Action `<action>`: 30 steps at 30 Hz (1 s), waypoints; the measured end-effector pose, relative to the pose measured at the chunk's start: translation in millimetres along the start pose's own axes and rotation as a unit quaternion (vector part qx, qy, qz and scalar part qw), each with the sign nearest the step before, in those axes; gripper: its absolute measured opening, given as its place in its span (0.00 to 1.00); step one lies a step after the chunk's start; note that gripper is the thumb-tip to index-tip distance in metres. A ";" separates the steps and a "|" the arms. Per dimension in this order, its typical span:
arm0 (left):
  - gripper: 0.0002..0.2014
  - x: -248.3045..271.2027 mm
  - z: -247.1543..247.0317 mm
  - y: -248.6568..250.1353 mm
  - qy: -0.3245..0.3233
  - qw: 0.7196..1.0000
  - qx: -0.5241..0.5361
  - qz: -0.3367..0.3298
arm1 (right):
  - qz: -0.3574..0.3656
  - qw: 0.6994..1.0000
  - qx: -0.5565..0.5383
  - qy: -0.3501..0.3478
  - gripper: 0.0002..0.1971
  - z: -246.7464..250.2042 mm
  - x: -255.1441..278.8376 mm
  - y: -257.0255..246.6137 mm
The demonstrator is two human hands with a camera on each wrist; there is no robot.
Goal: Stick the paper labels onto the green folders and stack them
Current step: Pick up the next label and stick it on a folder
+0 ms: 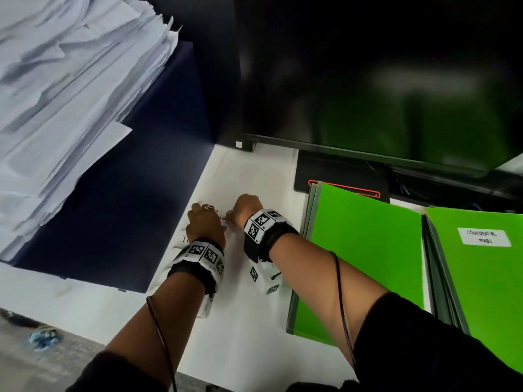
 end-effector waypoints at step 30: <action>0.10 26.6 41.1 184.9 0.044 0.961 0.105 -0.251 | -0.046 0.963 -0.193 0.181 0.16 155.1 79.8 185.3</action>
Point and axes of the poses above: each hand's wrist, its own x-axis away from the middle knuckle, its own z-axis out of the back of the hand, y = z × x, the point moved 5 cm from there along -x, towards the middle knuckle, and after that the axes turned 6 degrees about -x, right-handed, at the moved point
